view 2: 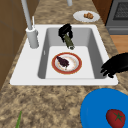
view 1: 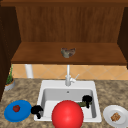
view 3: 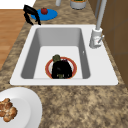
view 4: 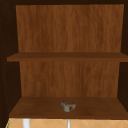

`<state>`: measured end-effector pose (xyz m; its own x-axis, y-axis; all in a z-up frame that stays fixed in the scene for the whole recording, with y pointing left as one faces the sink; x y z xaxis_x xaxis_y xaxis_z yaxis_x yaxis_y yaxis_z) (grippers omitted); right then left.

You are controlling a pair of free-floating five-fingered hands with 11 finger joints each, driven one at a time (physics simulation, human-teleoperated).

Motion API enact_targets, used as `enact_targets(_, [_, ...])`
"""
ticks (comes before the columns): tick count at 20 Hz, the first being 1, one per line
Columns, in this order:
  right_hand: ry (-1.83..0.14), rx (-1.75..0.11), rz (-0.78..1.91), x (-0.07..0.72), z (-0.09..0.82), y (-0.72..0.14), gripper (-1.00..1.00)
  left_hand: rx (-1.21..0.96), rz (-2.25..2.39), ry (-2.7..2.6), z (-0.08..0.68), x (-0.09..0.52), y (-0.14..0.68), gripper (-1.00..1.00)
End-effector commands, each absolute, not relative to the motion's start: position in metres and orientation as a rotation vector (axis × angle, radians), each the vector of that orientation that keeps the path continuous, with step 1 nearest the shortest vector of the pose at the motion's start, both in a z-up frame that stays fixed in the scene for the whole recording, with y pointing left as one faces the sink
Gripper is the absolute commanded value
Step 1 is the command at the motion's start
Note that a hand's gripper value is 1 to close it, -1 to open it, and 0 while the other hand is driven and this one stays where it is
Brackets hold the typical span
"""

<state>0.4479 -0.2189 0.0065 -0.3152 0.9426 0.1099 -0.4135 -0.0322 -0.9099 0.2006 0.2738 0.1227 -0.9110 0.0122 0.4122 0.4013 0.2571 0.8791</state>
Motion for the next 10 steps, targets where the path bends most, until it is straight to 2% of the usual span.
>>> enact_targets(1, [-1.115, -0.691, 1.581, 0.45, 0.037, -0.225, 1.0, -0.38, -1.696, -2.212, 0.123, 0.201, 0.274, 0.0])
enact_targets(10, [-1.16, -0.649, 1.561, 0.44, 0.107, -0.236, 1.0, -0.38, -1.696, -2.212, 0.123, 0.201, 0.274, 0.0])
